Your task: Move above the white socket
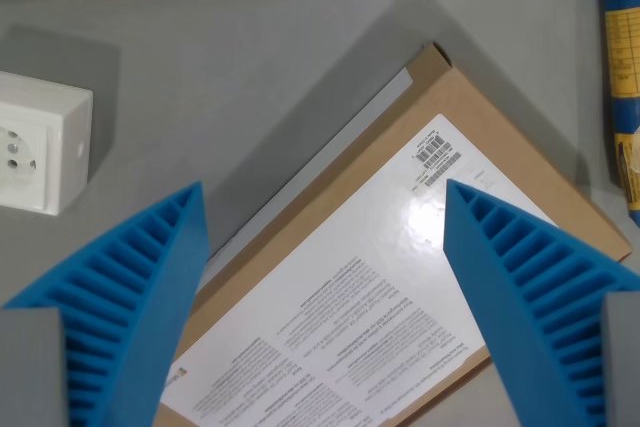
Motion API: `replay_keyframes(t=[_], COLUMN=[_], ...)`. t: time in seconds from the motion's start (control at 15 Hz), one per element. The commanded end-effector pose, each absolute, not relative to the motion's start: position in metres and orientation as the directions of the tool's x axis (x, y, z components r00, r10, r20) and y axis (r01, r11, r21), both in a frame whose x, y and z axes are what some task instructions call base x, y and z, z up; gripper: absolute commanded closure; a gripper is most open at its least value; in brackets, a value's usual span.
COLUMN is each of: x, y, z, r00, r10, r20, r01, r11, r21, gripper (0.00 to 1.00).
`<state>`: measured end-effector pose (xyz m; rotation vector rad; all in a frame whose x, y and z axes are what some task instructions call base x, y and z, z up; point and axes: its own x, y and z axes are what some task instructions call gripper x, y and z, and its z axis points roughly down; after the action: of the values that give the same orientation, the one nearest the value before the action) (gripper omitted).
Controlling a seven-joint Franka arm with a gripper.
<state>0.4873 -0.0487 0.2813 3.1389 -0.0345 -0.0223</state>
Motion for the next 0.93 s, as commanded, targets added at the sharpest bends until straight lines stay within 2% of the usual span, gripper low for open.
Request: replay_keyframes(t=[0.07, 0.4, 0.93], x=[0.4875, 0.4874, 0.4859], y=[-0.0488, -0.0482, -0.0423], z=[0.2832, 0.2828, 0.2782], r00=[1.0, 1.0, 0.993], r10=[-0.022, 0.0, 0.117], r20=[-0.01, -0.009, 0.002], r01=[-0.022, 0.0, 0.117], r11=[-1.0, -1.0, -0.993], r21=[0.003, 0.002, -0.005], gripper=[0.0, 0.0, 0.0])
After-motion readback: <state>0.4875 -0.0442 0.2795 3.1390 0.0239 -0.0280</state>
